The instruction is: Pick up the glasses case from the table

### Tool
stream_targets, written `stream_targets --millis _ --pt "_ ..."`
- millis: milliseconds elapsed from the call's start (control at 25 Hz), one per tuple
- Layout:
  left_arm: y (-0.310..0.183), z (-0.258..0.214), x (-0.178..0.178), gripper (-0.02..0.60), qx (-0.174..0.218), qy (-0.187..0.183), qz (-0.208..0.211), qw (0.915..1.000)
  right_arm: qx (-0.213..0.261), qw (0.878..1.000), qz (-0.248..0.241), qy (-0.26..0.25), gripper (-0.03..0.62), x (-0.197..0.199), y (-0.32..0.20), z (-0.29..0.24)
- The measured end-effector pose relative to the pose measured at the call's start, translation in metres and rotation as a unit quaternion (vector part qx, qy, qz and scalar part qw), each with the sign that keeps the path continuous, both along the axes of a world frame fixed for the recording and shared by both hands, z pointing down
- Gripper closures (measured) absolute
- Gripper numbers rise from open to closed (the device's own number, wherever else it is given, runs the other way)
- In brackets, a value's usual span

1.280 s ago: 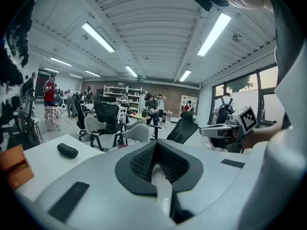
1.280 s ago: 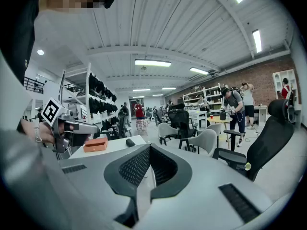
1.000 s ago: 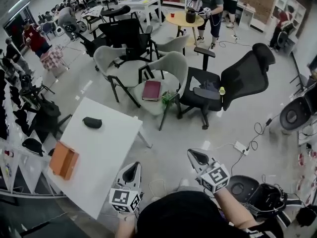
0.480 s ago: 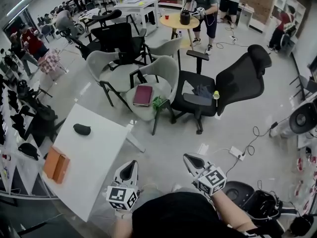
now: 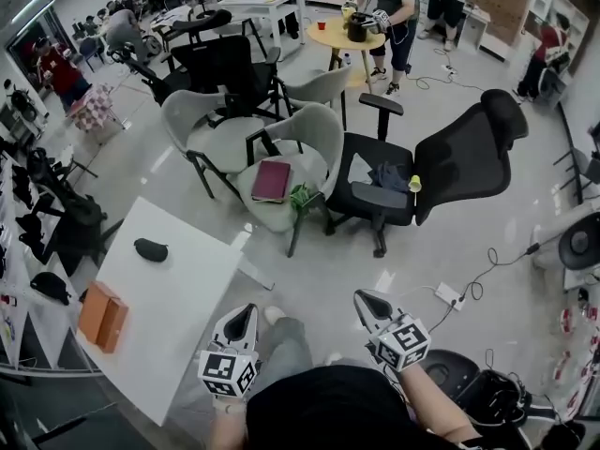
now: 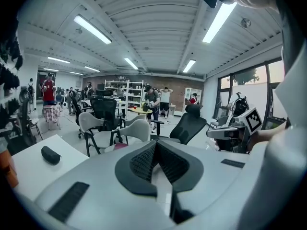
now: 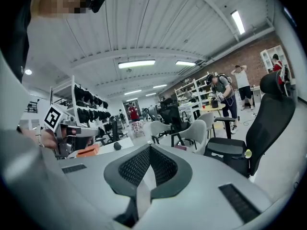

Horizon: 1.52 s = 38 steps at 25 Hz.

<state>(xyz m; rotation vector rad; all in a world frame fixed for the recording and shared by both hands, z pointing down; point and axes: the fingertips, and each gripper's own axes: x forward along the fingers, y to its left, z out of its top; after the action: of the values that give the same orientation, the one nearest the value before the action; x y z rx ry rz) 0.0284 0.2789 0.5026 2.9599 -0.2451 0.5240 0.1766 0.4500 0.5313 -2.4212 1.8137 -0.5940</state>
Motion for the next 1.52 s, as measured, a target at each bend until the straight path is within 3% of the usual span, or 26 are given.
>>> stream_targets --millis 160,520,680,920,1160,1360,1520 --pt "-0.047 0.004 0.016 0.561 -0.005 0.008 -0.004 0.9999 -0.007 1.000 -0.002 -0.002 0.568 0.021 -0.050 0.002" --pt "-0.194 -0.003 0.042 0.561 -0.012 0.022 -0.013 0.9996 -0.015 0.999 -0.050 0.016 0.568 0.038 -0.225 -0.023" --pt "-0.239 -0.002 0.030 0.561 -0.004 0.021 -0.033 0.9992 -0.017 0.995 -0.090 0.028 0.568 0.028 -0.293 -0.029" --pt "-0.295 0.005 -0.016 0.561 -0.012 0.027 -0.112 0.9933 -0.023 0.986 -0.161 0.040 0.568 -0.007 -0.370 -0.033" --pt "-0.332 0.030 -0.074 0.560 -0.030 0.005 -0.209 0.9774 -0.035 0.973 -0.225 0.039 0.568 -0.036 -0.430 -0.026" --pt "-0.359 0.058 -0.108 0.560 -0.064 -0.024 -0.279 0.9577 -0.046 0.959 -0.278 0.039 0.568 -0.060 -0.474 -0.021" --pt "-0.385 0.076 -0.123 0.558 -0.081 -0.044 -0.337 0.9371 -0.054 0.947 -0.314 0.041 0.568 -0.068 -0.505 -0.017"
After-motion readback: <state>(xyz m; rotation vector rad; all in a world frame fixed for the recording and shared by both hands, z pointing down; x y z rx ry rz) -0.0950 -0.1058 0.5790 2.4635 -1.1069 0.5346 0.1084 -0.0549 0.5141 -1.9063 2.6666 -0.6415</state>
